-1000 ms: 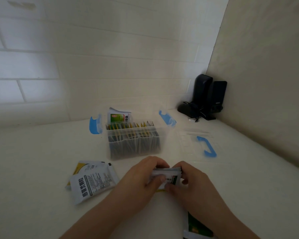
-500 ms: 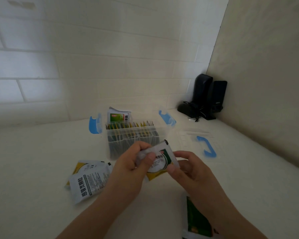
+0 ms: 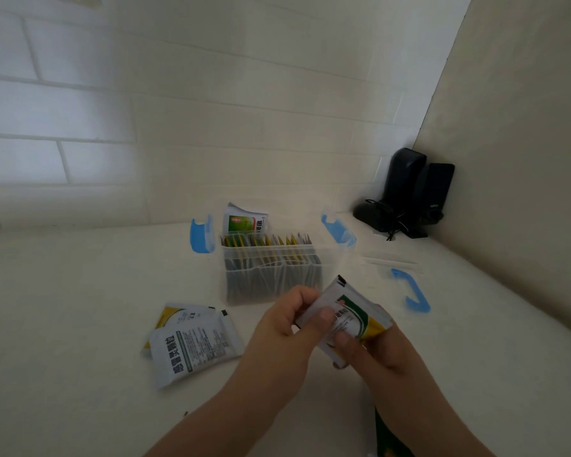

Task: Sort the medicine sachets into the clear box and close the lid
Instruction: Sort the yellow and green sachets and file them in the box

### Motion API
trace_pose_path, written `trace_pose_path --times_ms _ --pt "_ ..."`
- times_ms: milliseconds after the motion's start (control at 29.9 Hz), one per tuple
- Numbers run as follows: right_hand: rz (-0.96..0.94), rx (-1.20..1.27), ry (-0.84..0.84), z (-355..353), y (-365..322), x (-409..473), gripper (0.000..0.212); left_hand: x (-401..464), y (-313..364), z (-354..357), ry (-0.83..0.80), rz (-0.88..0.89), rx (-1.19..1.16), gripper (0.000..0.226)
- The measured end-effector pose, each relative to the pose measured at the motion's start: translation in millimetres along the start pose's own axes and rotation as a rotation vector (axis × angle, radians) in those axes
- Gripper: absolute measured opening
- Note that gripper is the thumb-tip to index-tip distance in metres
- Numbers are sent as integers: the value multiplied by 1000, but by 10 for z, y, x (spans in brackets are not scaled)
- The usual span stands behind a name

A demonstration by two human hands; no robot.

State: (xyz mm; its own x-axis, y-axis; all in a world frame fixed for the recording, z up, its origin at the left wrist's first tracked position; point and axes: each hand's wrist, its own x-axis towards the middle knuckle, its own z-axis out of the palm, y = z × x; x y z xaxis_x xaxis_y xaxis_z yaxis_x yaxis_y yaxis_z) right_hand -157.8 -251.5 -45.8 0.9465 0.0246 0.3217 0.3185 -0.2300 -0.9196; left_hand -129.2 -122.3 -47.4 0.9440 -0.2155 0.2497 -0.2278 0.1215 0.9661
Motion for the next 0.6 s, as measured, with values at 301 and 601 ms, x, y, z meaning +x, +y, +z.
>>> trace_pose_path --times_ms 301,601 --pt "92 74 -5 -71 76 31 33 24 62 -130 -67 66 377 13" --pt "210 -8 26 -130 67 43 26 158 46 -1068 241 -365 1329 29"
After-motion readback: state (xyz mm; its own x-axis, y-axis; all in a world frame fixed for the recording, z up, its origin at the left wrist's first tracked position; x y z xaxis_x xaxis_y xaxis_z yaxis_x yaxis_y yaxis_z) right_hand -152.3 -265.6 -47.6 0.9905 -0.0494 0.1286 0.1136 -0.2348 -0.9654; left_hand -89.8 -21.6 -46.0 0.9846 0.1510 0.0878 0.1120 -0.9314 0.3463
